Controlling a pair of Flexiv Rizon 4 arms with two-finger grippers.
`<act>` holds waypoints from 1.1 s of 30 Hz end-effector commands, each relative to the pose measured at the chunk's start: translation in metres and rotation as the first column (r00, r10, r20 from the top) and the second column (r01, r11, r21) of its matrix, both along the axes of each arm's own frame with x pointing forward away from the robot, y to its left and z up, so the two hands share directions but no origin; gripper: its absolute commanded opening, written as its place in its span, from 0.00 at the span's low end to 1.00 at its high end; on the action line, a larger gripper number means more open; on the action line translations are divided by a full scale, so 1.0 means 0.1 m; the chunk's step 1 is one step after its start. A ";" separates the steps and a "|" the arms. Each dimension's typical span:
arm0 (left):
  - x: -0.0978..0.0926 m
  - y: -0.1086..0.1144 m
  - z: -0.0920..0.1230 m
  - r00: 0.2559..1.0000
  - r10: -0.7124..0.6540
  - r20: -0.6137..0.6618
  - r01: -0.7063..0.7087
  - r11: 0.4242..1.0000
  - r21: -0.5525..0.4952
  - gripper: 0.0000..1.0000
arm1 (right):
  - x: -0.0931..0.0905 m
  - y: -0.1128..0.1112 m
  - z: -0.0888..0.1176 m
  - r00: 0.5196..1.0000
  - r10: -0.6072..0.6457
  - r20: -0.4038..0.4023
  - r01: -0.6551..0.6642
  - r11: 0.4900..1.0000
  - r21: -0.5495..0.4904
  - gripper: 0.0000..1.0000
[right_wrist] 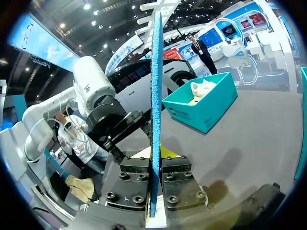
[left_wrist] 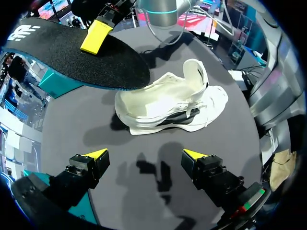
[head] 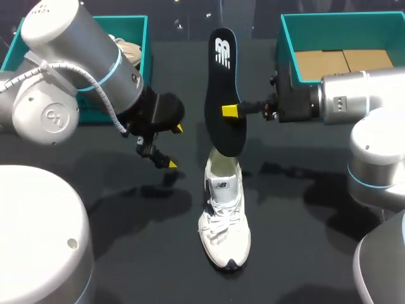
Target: Take the shoe out of the shoebox, open the shoe tongue, remove and reinsert the insole, then place the shoe into the shoebox
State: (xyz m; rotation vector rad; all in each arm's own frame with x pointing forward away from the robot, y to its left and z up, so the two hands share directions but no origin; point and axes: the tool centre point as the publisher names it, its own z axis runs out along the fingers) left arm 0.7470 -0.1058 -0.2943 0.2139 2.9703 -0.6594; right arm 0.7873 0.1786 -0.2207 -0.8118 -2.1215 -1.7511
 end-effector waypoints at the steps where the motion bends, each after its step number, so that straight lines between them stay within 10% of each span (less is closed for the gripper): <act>1: 0.00 0.00 0.00 1.000 0.000 0.001 0.000 1.000 0.002 1.00 | 0.00 0.02 0.00 1.000 -0.002 -0.001 0.002 1.000 -0.004 0.00; 33: 0.02 -0.33 -0.42 0.998 0.007 -0.062 -0.003 0.998 0.068 1.00 | 0.00 0.18 -0.23 0.994 0.101 0.040 -0.106 0.983 0.149 0.00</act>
